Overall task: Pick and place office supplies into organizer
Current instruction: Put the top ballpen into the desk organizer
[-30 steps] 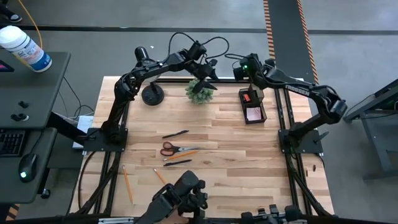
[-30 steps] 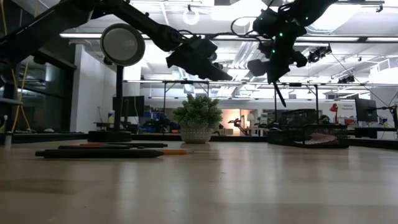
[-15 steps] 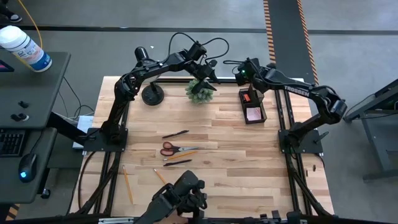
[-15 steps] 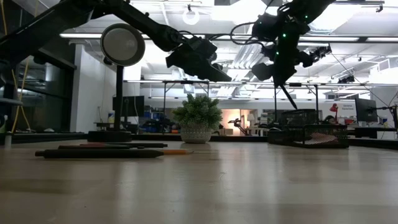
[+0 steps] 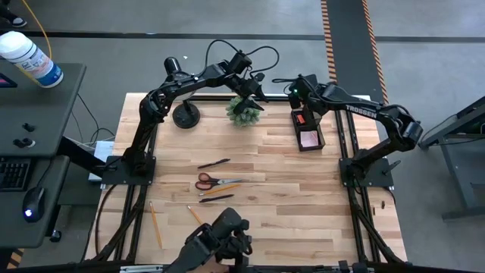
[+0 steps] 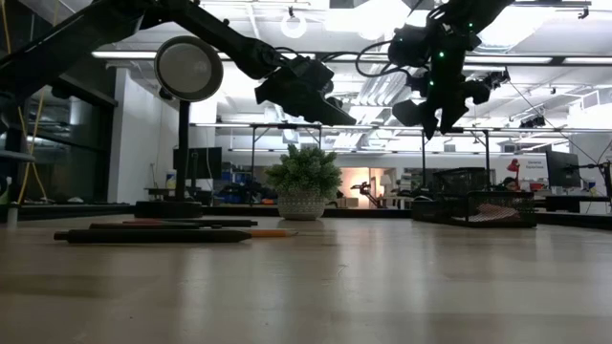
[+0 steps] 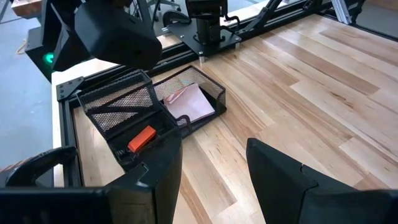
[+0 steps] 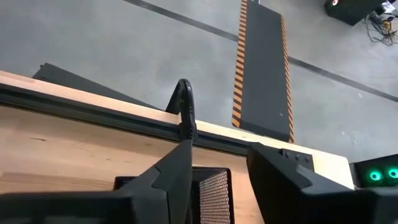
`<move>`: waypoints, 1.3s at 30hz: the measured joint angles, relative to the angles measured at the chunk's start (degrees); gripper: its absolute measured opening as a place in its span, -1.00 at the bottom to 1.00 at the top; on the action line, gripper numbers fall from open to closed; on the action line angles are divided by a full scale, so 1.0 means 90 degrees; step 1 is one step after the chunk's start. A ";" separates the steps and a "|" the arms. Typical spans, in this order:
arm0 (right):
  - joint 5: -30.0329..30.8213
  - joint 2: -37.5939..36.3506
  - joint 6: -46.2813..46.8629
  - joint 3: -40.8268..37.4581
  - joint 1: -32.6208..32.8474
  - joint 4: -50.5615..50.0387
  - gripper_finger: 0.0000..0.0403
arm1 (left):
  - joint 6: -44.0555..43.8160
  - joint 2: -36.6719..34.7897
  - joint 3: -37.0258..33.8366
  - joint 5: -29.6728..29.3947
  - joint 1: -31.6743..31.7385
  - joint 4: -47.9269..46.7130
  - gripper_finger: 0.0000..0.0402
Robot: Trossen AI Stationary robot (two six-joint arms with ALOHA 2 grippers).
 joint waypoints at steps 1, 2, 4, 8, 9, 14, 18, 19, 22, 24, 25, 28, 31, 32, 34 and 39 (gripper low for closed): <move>0.0005 0.0000 -0.0026 0.0000 0.0000 -0.0002 -0.27 | 0.0000 0.0000 0.0000 0.0000 0.0001 -0.0011 -0.16; 0.0008 0.0000 -0.0059 0.0000 0.0000 -0.0002 -0.27 | 0.0000 0.0000 0.0000 0.0000 0.0004 -0.0033 -0.16; 0.0071 0.0000 -0.0165 0.0000 0.0053 0.0000 -0.28 | 0.0003 0.0000 0.0000 -0.0002 0.0005 -0.0093 -0.16; 0.0269 -0.0017 -0.0454 0.0000 0.0305 0.0002 -0.36 | 0.0180 0.0000 0.0000 -0.0002 0.0007 -0.0417 -0.16; 0.0234 -0.0038 -0.0487 0.0000 0.0399 0.0002 -0.40 | 0.0258 0.0000 0.0000 0.0002 0.0007 -0.0557 -0.16; 0.0007 -0.0170 -0.0629 0.0000 0.1042 -0.0075 -0.63 | 0.0997 0.0000 0.0000 0.0053 0.0000 -0.1561 -0.17; -0.0283 -0.0219 -0.0574 0.0000 0.1775 -0.0596 -0.85 | 0.1778 0.0002 -0.0002 0.0541 -0.0012 -0.2684 -0.22; -0.0304 -0.0219 -0.0457 0.0000 0.1997 -0.0783 -0.90 | 0.2010 0.0002 -0.0011 0.0755 -0.0012 -0.2961 -0.23; -0.0240 -0.0219 0.0059 0.0000 0.2680 -0.1363 -0.98 | 0.2667 0.0002 -0.0185 0.1611 -0.0012 -0.3607 -0.29; -0.0063 -0.0219 0.0510 0.0000 0.3173 -0.1669 -0.96 | 0.3271 0.0002 -0.0324 0.2121 -0.0010 -0.4085 -0.33; 0.0034 -0.0219 0.0758 0.0000 0.3422 -0.1827 -0.94 | 0.3633 0.0002 -0.0406 0.2307 -0.0011 -0.4307 -0.34; 0.0204 -0.0219 0.1481 0.0000 0.4172 -0.2052 -0.91 | 0.4671 0.0002 -0.0804 0.2812 -0.0050 -0.5000 -0.38; 0.0339 -0.0219 0.2002 0.0000 0.4936 -0.1946 -0.91 | 0.5681 0.0002 -0.1263 0.3244 -0.0088 -0.5669 -0.41; 0.0416 -0.0219 0.2133 0.0000 0.5169 -0.1886 -0.92 | 0.6058 0.0002 -0.1408 0.3350 -0.0109 -0.5912 -0.42; 0.0583 -0.0219 0.2342 0.0000 0.5645 -0.1751 -0.94 | 0.6770 0.0002 -0.1690 0.3547 -0.0173 -0.6403 -0.44; 0.1016 -0.0187 0.2700 0.0000 0.6537 -0.1433 -0.99 | 0.7317 -0.0106 -0.2300 0.3991 -0.0411 -0.6496 -0.51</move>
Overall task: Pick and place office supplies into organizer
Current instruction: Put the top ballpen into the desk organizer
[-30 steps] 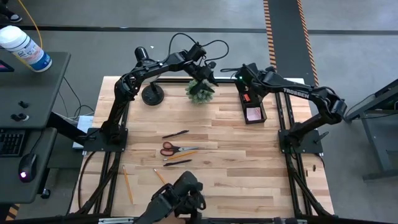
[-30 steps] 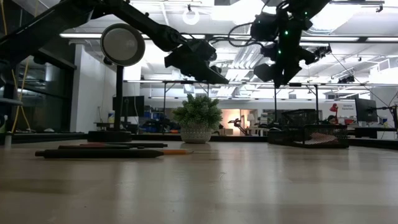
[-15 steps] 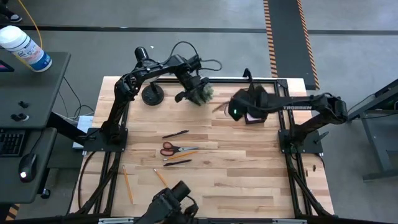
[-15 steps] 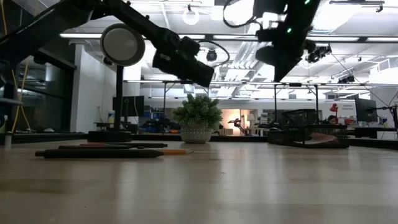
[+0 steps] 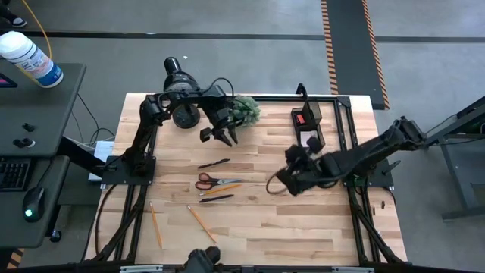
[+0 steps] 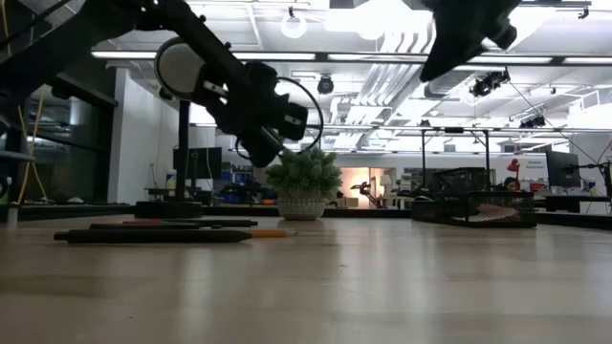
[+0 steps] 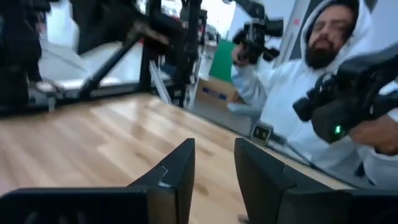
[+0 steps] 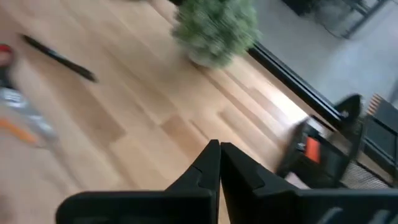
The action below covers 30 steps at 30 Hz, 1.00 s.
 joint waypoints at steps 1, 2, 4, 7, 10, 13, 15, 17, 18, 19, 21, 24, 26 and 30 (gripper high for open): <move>0.0049 0.0019 0.0039 0.0000 0.0132 0.0051 -0.99 | 0.0027 -0.0036 -0.0044 0.0077 -0.0060 0.0001 -0.52; 0.0066 0.0064 0.0078 0.0000 0.0254 0.0113 -0.99 | 0.0038 -0.0073 -0.0100 0.0115 -0.0128 0.0001 -0.54; 0.0082 0.0165 0.0092 0.0000 0.0415 0.0220 -0.98 | 0.0048 -0.0146 -0.0154 0.0117 -0.0280 0.0002 -0.57; 0.0162 0.0368 0.0094 0.0000 0.0546 0.0265 -0.97 | 0.0063 -0.0415 -0.0149 0.0100 -0.0480 0.0001 -0.63; 0.0190 0.0595 0.0116 0.0000 0.0568 0.0297 -0.97 | 0.0109 -0.0755 -0.0024 -0.0079 -0.0613 0.0005 -0.69; 0.0222 0.0824 0.0119 0.0000 0.0568 0.0355 -0.99 | -0.0008 -0.1176 0.0148 -0.0242 -0.0591 0.0006 -0.75; 0.0278 0.0971 0.0119 0.0000 0.0572 0.0406 -0.99 | -0.0238 -0.1529 0.0156 -0.0338 -0.0582 0.0003 -0.80; 0.0383 0.1084 0.0150 0.0000 0.0621 0.0424 -0.99 | -0.0342 -0.1923 0.0130 -0.0462 -0.0584 0.0009 -0.84; 0.0417 0.1136 0.0150 0.0000 0.0653 0.0441 -0.99 | -0.0421 -0.2143 0.0079 -0.0556 -0.0590 -0.0001 -0.87; 0.0457 0.1184 0.0149 0.0000 0.0683 0.0469 -0.98 | -0.0463 -0.2362 0.0047 -0.0655 -0.0592 0.0006 -0.89; 0.0539 0.1254 0.0148 0.0000 0.0749 0.0514 -0.98 | -0.0511 -0.2754 -0.0036 -0.0726 -0.0642 0.0004 -0.95; 0.0611 0.1320 0.0096 0.0000 0.0832 0.0762 -0.99 | -0.0533 -0.3215 -0.0225 -0.0657 -0.0705 0.0022 -0.99; 0.0628 0.1368 -0.0019 0.0000 0.0876 0.0896 -0.99 | -0.0531 -0.3463 -0.0368 -0.0553 -0.0805 0.0042 -0.98; 0.0631 0.1436 -0.0034 -0.0001 0.0984 0.0989 -0.98 | -0.0479 -0.3710 -0.0710 -0.0339 -0.1031 0.0053 -1.00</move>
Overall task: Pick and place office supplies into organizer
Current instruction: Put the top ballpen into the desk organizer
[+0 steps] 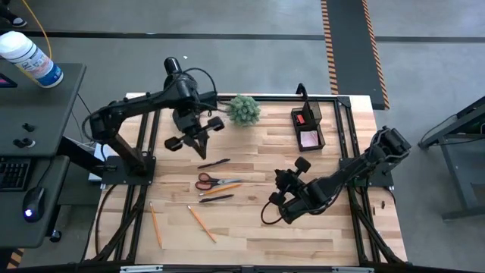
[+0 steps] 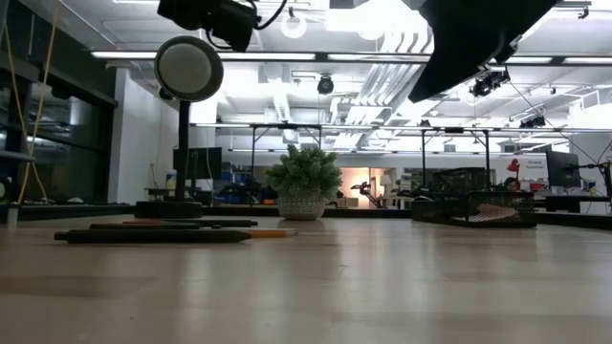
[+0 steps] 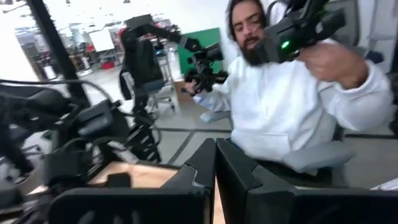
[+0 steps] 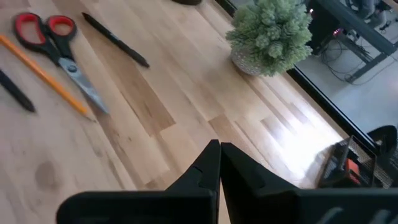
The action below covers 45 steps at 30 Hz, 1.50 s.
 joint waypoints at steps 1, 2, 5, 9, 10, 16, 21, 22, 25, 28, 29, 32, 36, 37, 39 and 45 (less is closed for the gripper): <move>-0.0015 0.0008 0.0004 -0.0002 0.0040 0.0010 -0.99 | 0.0028 -0.0015 -0.0085 0.0051 -0.0110 -0.0005 -1.00; -0.0014 0.0021 0.0002 -0.0002 0.0071 0.0040 -0.99 | 0.0105 -0.0016 -0.0173 0.0072 -0.0208 -0.0008 -1.00; 0.0081 0.0042 -0.0029 -0.0002 0.0180 0.0201 -0.99 | 0.0298 -0.0004 -0.0462 0.0018 -0.0520 -0.0011 -1.00; 0.0161 0.0042 -0.0082 0.0001 0.0311 0.0354 -0.98 | 0.0314 0.0003 -0.0913 0.0044 -0.1053 0.0328 -1.00; 0.0198 0.0045 -0.0142 0.0001 0.0344 0.0402 -0.98 | 0.0316 0.0003 -0.0997 0.0056 -0.1174 0.0385 -1.00; 0.0269 0.0045 -0.0241 0.0001 0.0425 0.0453 -0.98 | 0.0311 0.0001 -0.1289 0.0248 -0.1654 0.0519 -1.00; 0.0339 0.0045 -0.0402 0.0001 0.0418 0.0458 -0.97 | 0.0230 0.0001 -0.0973 0.0213 -0.1677 0.0491 -1.00; 0.0382 0.0045 -0.0431 0.0001 0.0409 0.0460 -0.98 | 0.0123 0.0001 -0.0835 0.0093 -0.1575 0.0563 -1.00; 0.0404 0.0045 -0.0448 0.0001 0.0364 0.0473 -0.99 | -0.0695 0.0001 -0.0448 -0.0290 -0.1235 0.1277 -1.00; 0.0394 0.0045 -0.0449 0.0001 0.0362 0.0492 -0.98 | -0.2567 0.0001 -0.0203 -0.1182 -0.0857 0.2710 -1.00; 0.0369 0.0045 -0.0439 0.0001 0.0362 0.0499 -0.98 | -0.3432 -0.0004 -0.0172 -0.1793 -0.0750 0.3353 -1.00; 0.0337 0.0045 -0.0401 0.0001 0.0398 0.0500 -0.99 | -0.6355 -0.0071 -0.0167 -0.5586 -0.0593 0.5060 -1.00; 0.0308 0.0045 -0.0385 0.0001 0.0476 0.0504 -0.99 | -0.7499 -0.0096 -0.0164 -0.9257 -0.0675 0.5224 -1.00; 0.0309 0.0045 -0.0373 0.0001 0.0501 0.0511 -0.98 | -0.7595 -0.0102 -0.0170 -0.9120 -0.0703 0.5075 -1.00; 0.0302 0.0045 -0.0374 0.0001 0.0534 0.0511 -0.97 | -0.7676 -0.0189 -0.0282 -0.8446 -0.0857 0.4903 -1.00; 0.0302 0.0045 -0.0376 0.0001 0.0626 0.0499 -0.98 | -0.8206 -0.0319 -0.1053 -0.9143 -0.1894 0.4865 -1.00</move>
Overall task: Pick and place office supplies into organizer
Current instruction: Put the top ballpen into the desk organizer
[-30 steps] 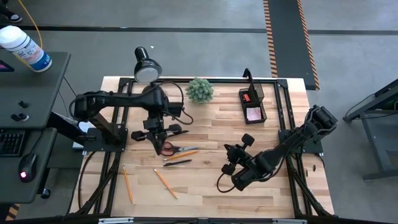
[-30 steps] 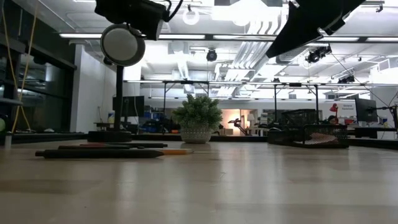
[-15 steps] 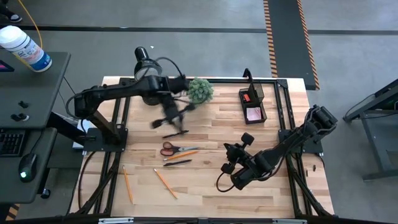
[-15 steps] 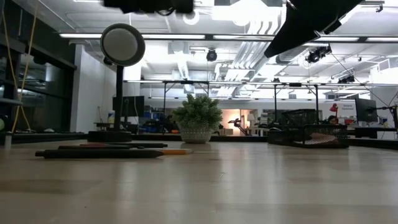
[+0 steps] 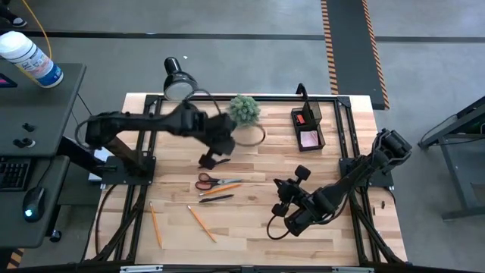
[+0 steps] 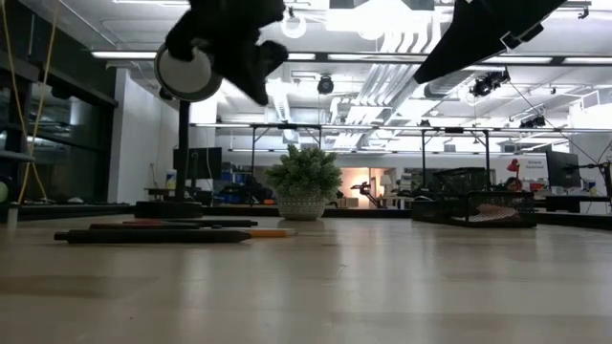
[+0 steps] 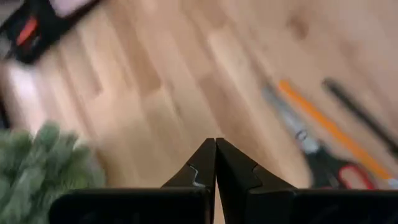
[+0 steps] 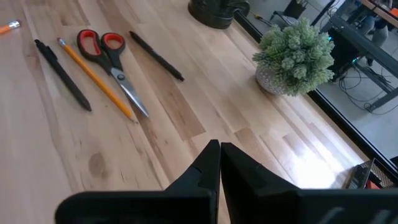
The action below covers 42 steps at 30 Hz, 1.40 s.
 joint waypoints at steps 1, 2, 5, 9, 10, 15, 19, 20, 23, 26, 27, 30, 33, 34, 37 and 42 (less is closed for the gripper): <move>0.0009 0.0000 -0.0001 0.0000 0.0009 0.0000 -0.99 | -0.0174 -0.0069 -0.0185 -0.0309 -0.0172 0.0056 -1.00; 0.0029 0.0000 -0.0021 0.0000 0.0017 -0.0006 -0.99 | -0.0364 -0.0158 -0.0396 -0.0613 -0.0292 -0.0001 -1.00; 0.0057 0.0000 -0.0067 -0.0002 0.0019 -0.0060 -0.99 | -0.1153 -0.0458 -0.1027 -0.1622 -0.0713 -0.0082 -1.00; 0.0148 0.0000 -0.0241 -0.0002 0.0009 -0.0100 -0.98 | -0.2188 -0.1173 -0.1914 -0.2649 -0.1101 -0.0245 -1.00; 0.0164 0.0000 -0.0318 -0.0002 -0.0007 -0.0095 -0.98 | -0.2443 -0.1409 -0.2168 -0.2766 -0.1181 -0.0224 -1.00; 0.0256 0.0000 -0.0572 -0.0002 -0.0115 -0.0086 -0.99 | -0.3430 -0.2657 -0.3468 -0.2940 -0.1518 0.0723 -1.00; 0.0092 0.0000 -0.0784 -0.0002 -0.0231 -0.0059 -0.98 | -0.3930 -0.3450 -0.4515 -0.2762 -0.1700 0.1829 -1.00; 0.0024 0.0000 -0.0854 -0.0002 -0.0264 -0.0047 -0.99 | -0.4039 -0.3603 -0.4743 -0.2753 -0.1708 0.2041 -1.00; -0.0032 0.0000 -0.1046 -0.0002 -0.0354 -0.0032 -0.99 | -0.4401 -0.3875 -0.5207 -0.2793 -0.1701 0.2313 -1.00; -0.0031 0.0000 -0.1265 -0.0002 -0.0477 -0.0027 -0.98 | -0.4642 -0.3947 -0.5441 -0.2862 -0.1701 0.2302 -1.00; -0.0033 0.0000 -0.1327 -0.0002 -0.0518 -0.0027 -0.98 | -0.4659 -0.3947 -0.5485 -0.2795 -0.1701 0.2272 -1.00; -0.0072 0.0000 -0.1472 -0.0002 -0.0646 -0.0026 -0.99 | -0.4747 -0.3915 -0.5564 -0.2427 -0.1703 0.2285 -1.00; -0.0258 0.0000 -0.1585 -0.0002 -0.0758 -0.0040 -0.99 | -0.4861 -0.3846 -0.5617 -0.2137 -0.1703 0.2277 -1.00; -0.0293 0.0000 -0.1619 -0.0002 -0.0780 -0.0037 -0.98 | -0.4868 -0.3815 -0.5641 -0.2075 -0.1703 0.2280 -1.00; -0.0279 0.0000 -0.1673 -0.0002 -0.0837 -0.0035 -0.99 | -0.5013 -0.3651 -0.5768 -0.2018 -0.1706 0.2312 -1.00; -0.0239 0.0000 -0.1770 -0.0002 -0.0838 -0.0008 -0.98 | -0.5310 -0.3387 -0.5975 -0.2137 -0.1706 0.2524 -1.00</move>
